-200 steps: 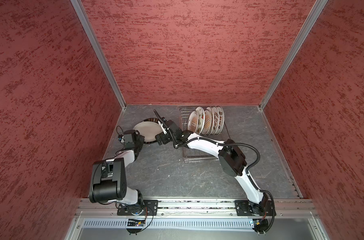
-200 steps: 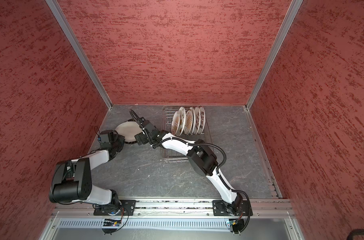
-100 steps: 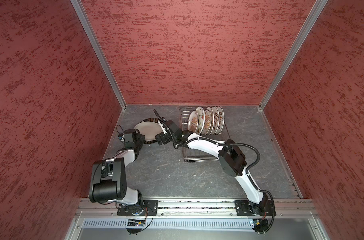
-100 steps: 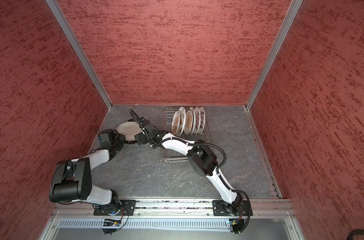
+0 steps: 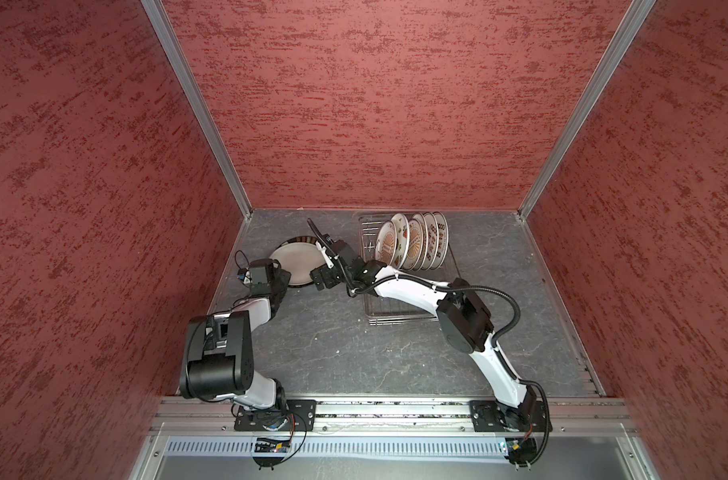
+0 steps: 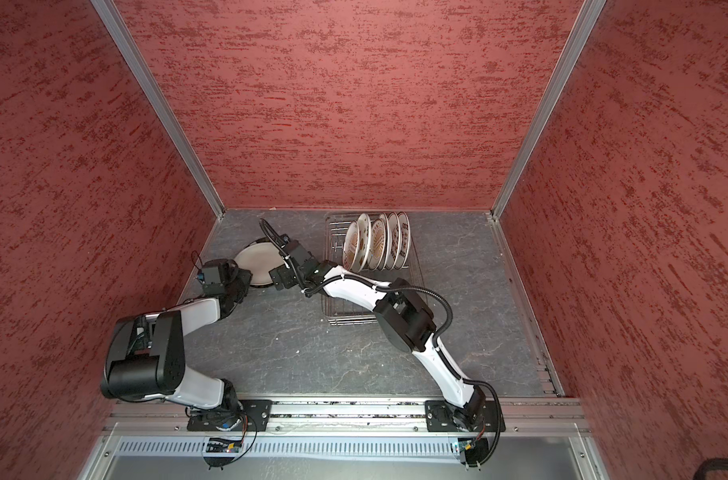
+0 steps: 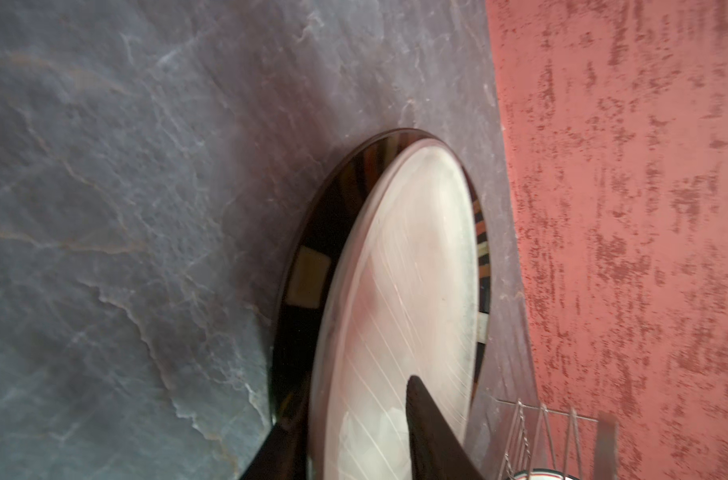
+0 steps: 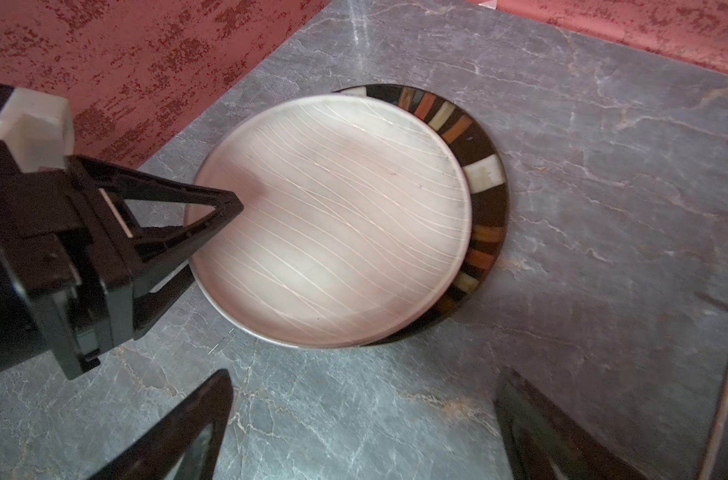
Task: Unload the plates from the dish rack
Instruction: 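Lower the white plate onto the dark-rimmed plate while the right gripper reaches the rack, then release the white plate and raise the left gripper while right gripper grasps another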
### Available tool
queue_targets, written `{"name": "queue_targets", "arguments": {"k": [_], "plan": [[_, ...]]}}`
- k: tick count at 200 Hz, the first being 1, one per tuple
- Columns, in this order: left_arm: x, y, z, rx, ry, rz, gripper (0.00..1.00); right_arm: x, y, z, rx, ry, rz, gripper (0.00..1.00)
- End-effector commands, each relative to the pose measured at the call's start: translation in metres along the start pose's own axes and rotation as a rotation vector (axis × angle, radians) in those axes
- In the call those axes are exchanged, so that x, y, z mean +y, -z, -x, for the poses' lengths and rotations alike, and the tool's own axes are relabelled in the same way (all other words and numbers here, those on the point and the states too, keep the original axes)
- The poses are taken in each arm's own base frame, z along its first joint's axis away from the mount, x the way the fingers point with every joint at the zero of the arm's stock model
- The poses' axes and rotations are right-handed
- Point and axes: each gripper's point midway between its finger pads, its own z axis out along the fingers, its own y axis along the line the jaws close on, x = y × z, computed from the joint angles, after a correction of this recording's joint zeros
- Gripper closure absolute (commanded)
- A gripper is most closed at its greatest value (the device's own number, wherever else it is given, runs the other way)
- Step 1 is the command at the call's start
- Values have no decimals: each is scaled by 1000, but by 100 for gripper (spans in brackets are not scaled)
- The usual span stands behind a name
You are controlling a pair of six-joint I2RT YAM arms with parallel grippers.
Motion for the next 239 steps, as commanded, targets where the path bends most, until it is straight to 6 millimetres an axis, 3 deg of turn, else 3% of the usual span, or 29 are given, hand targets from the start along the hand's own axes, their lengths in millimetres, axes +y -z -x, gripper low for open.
{"name": "queue_targets", "arguments": {"k": [1,17,158,239], "plan": [[-23,-1,9,-38,-26,-55,56,-1,-6,-5,-1,3,16,1],[-24,-1,10,-44,-30,-60,45,-2,-7,-6,1,3,13,1],[-22,3,18,-147,-102,50,40,-4,-1,-6,-10,2,7,1],[-20,8,23,-178,-112,69,38,-1,8,6,-37,17,17,1]]}}
